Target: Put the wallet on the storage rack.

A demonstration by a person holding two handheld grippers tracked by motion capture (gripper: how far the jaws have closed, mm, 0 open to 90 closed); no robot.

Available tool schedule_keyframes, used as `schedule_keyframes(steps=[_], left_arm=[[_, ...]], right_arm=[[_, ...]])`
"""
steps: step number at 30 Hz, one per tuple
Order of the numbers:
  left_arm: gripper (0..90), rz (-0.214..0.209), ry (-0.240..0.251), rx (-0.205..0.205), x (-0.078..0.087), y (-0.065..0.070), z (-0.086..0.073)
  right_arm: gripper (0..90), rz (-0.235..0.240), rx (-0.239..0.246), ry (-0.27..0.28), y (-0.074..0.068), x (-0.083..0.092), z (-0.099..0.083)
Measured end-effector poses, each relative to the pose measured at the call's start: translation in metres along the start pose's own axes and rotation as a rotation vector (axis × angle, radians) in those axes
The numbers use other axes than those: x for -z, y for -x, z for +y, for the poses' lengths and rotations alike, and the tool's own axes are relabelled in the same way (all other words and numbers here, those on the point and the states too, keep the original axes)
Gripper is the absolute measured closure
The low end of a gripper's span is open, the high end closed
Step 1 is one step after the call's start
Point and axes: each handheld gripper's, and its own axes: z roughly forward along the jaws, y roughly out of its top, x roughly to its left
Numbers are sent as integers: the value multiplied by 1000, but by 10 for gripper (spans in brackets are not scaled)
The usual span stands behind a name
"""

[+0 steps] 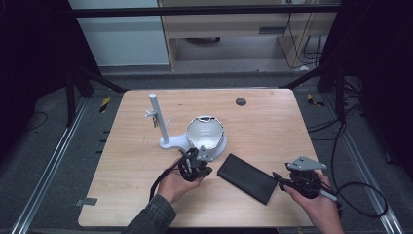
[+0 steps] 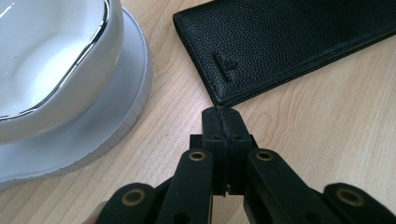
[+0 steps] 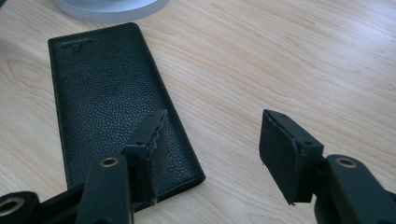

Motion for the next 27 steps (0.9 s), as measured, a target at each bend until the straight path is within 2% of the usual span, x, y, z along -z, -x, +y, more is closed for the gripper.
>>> schedule_keyframes(steps=[9, 12, 18, 27], left_arm=[[900, 2, -20, 10, -11, -3, -5], [900, -4, -23, 7, -18, -1, -4], [900, 12, -48, -6, -31, 2, -2], [900, 9, -69, -9, -36, 0, -2]], right_arm=[[417, 12, 6, -8, -3, -3, 1], [410, 11, 7, -12, -3, -5, -1], [393, 17, 10, -19, -7, -7, -3], [374, 22, 3, -26, -6, -7, -7]])
